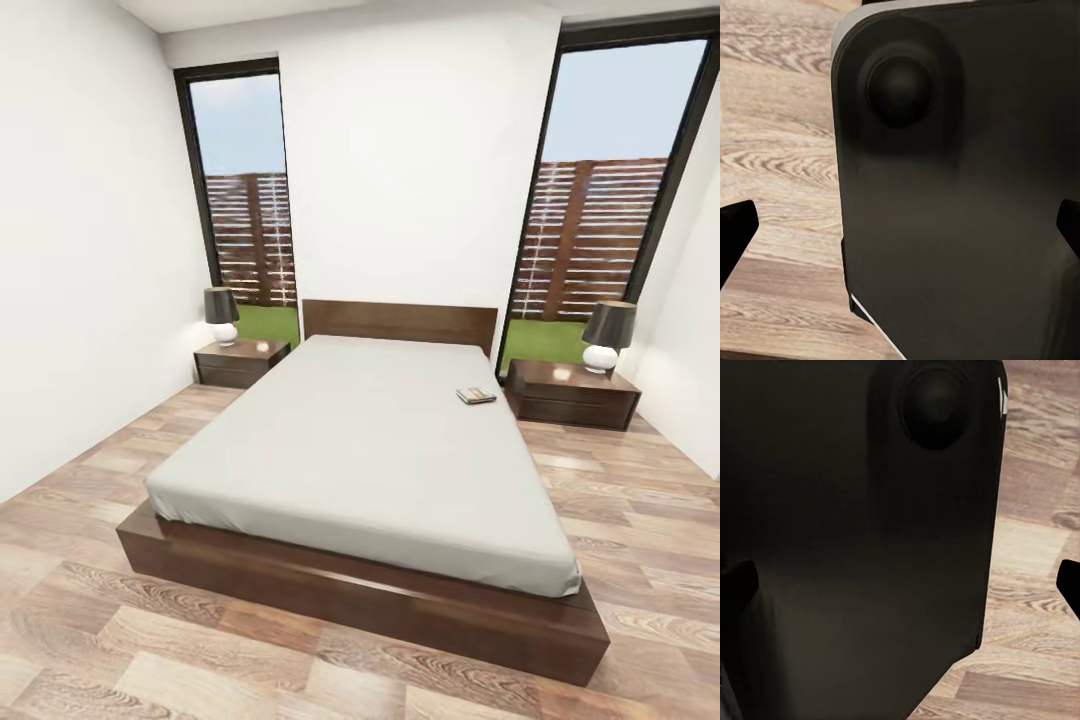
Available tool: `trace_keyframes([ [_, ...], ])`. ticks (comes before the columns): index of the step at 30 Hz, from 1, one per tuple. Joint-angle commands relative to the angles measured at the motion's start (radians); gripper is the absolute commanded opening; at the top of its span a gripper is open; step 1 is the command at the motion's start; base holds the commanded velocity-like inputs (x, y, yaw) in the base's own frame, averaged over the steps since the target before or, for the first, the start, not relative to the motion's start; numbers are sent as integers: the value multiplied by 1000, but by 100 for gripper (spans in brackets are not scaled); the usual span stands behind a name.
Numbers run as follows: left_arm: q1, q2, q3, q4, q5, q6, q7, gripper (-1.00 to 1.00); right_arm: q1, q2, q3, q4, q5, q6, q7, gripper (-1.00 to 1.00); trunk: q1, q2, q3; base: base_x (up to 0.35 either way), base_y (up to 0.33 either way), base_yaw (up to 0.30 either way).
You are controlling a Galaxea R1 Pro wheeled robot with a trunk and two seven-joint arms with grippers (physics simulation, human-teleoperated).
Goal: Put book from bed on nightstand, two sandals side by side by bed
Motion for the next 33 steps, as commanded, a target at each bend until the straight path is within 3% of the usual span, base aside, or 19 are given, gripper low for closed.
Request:
trace_keyframes([
  [1, 0, 0, -1, 0, -1, -2, 0, 100, 1, 0, 0, -2, 0, -2, 0, 100, 0, 0, -1, -3, 0, 71],
  [33, 0, -1, -1, 0, -2, -4, 0, 100, 1, 1, 1, -2, 1, -5, 0, 100, 0, 0, -37, 0, 0, 192],
])
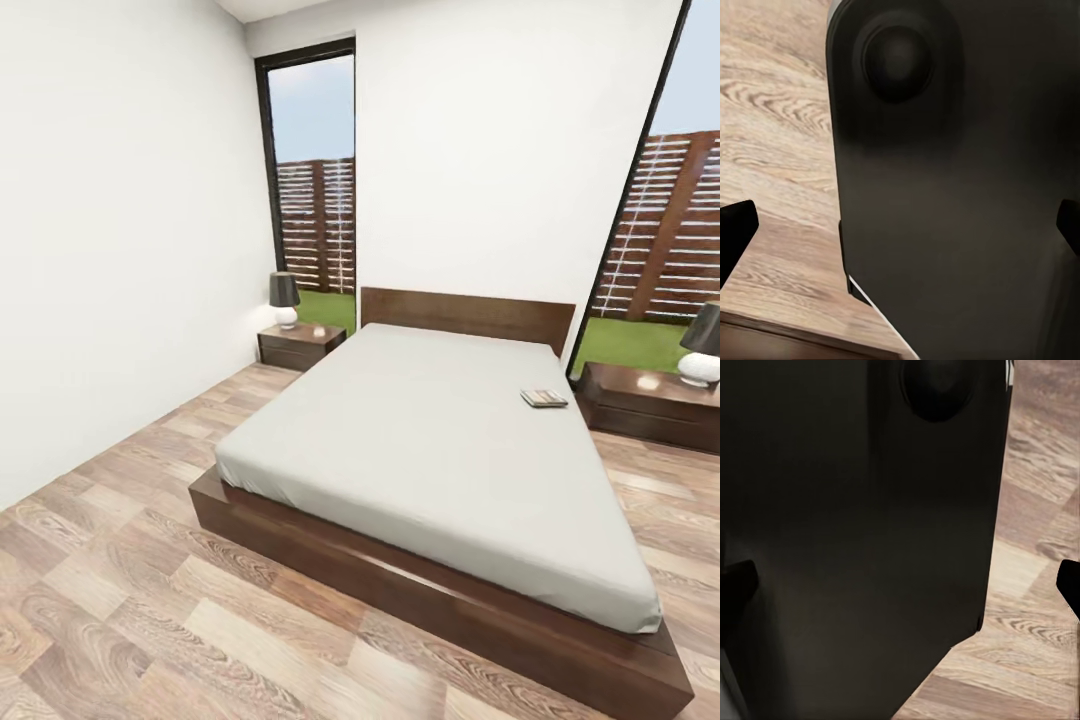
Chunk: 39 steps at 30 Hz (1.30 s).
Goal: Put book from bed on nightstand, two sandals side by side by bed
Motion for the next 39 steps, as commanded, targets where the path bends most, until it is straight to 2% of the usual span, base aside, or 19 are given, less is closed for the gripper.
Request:
trace_keyframes([
  [1, -1, 0, -1, 1, -1, -2, 0, 100, 1, 0, 0, -2, 0, -1, 0, 100, 0, 0, -2, 0, 0, 211],
  [29, -1, 0, -1, 1, -1, -2, 0, 100, 1, 0, 1, -2, 0, -1, 0, 100, 0, 0, -35, 0, 1, 211],
  [39, -1, 0, -1, 1, -1, -2, 0, 100, 1, 0, 1, -2, 0, -1, 0, 100, 0, 0, -46, 0, 111, 213],
])
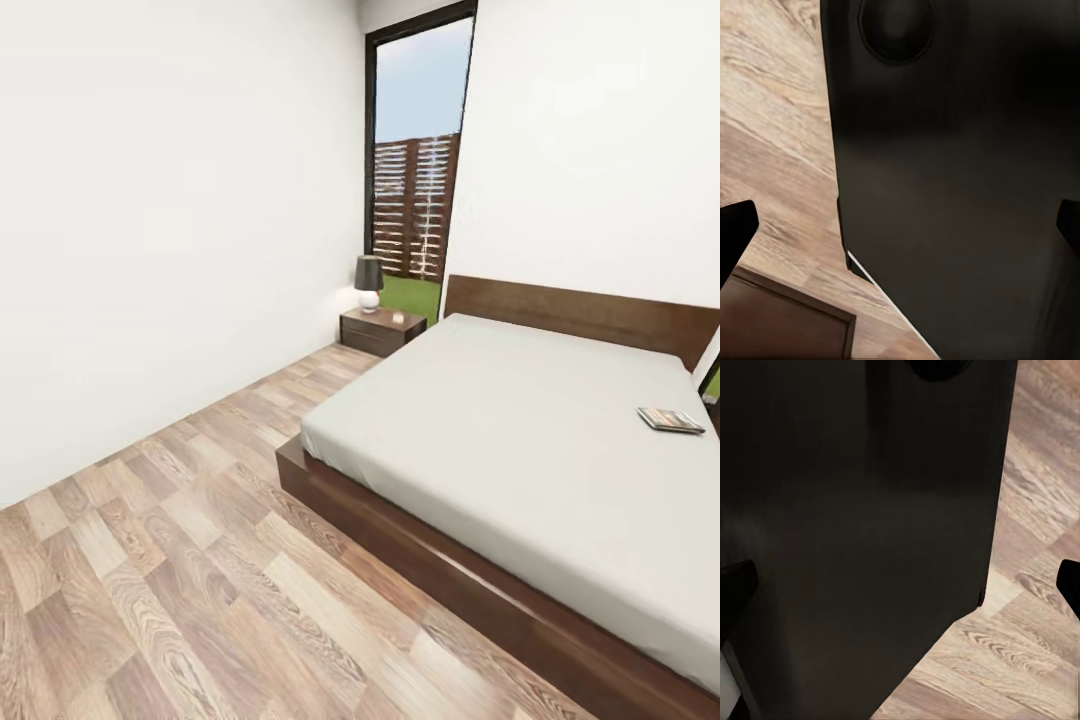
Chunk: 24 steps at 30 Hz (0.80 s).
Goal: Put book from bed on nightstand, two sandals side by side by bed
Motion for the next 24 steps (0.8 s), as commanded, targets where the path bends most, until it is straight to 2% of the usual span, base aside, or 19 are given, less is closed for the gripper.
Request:
trace_keyframes([
  [1, -1, 0, -1, 1, -1, -2, 0, 100, 1, 0, 1, -2, 0, -1, 0, 100, 0, 0, -2, 0, 127, 214],
  [24, -1, 0, -1, 1, -1, -2, 0, 100, 1, 0, 0, -1, 0, -1, 0, 100, 0, 0, -27, 0, 76, 217],
])
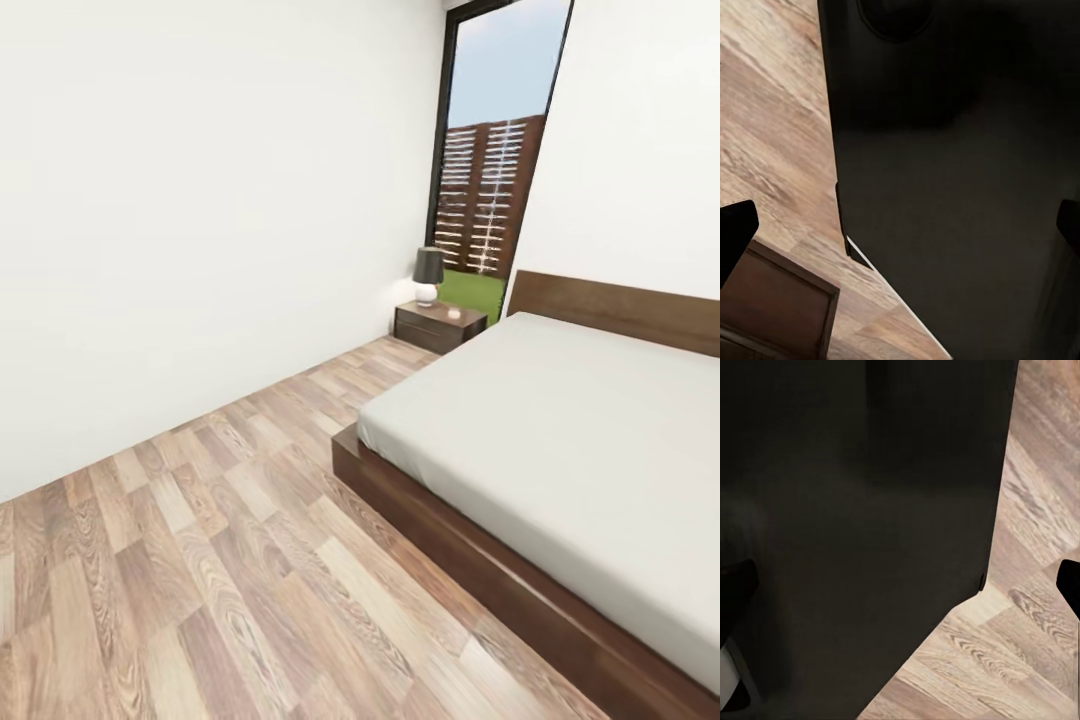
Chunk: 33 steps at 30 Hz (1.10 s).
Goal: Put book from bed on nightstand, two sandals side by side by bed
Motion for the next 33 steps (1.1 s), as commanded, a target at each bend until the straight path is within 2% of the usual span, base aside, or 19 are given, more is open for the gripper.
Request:
trace_keyframes([
  [1, -1, 0, -1, 1, -1, -2, 0, 100, 1, 0, 1, -2, 0, -1, 0, 100, 0, 0, -2, 0, 55, 222],
  [18, -1, 1, -1, 1, 0, 0, 0, 100, 1, 0, 1, -2, 0, -5, 0, 100, 0, 0, -17, 0, 32, 236],
  [33, -1, 2, -1, 1, 1, 0, -3, 100, 1, 0, 1, 0, -1, -26, -2, 100, 0, 0, -4, 0, 5, 218],
])
